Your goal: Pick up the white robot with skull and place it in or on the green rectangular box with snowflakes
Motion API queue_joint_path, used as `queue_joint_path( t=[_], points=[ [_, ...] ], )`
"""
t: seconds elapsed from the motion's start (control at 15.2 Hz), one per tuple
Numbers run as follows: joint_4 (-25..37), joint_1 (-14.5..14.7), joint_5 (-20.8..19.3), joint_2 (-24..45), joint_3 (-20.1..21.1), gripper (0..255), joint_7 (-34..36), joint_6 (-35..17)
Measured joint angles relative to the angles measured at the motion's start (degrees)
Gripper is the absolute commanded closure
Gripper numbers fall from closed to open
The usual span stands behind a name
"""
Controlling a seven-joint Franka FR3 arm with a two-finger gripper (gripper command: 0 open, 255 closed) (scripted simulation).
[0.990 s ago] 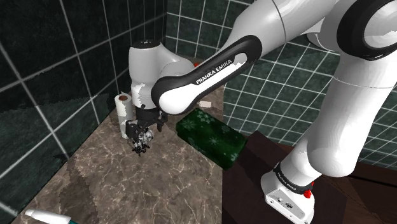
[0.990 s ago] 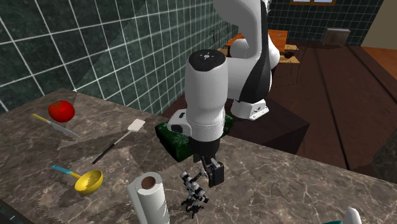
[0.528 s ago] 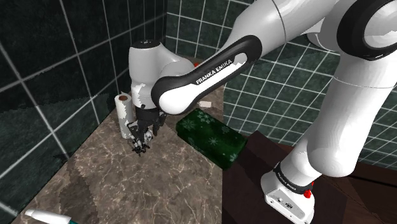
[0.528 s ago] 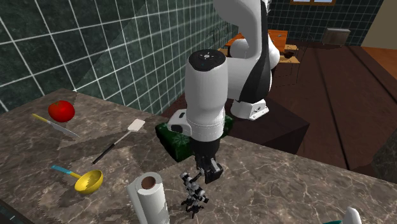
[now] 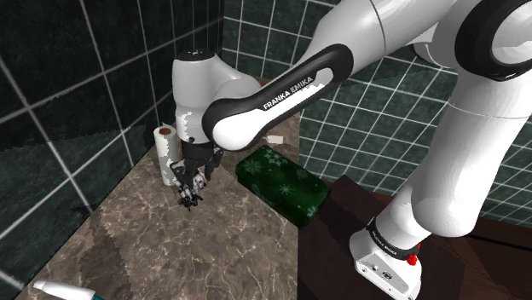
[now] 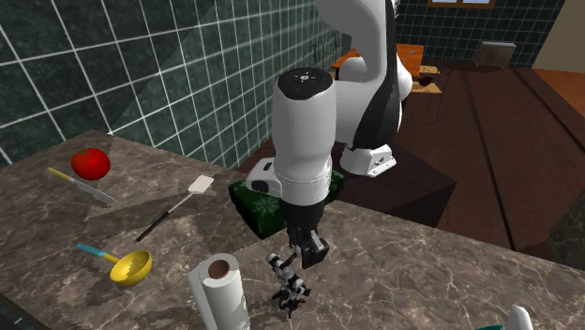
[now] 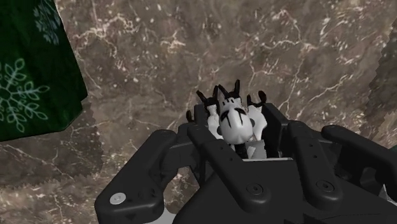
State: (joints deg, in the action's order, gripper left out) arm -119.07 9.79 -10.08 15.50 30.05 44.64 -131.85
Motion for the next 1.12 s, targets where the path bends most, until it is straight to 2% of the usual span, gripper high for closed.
queue_joint_path(
  t=[1.12],
  points=[
    [4.8,-1.5,5.5,-7.5,1.6,255,-3.6,11.1]
  ],
)
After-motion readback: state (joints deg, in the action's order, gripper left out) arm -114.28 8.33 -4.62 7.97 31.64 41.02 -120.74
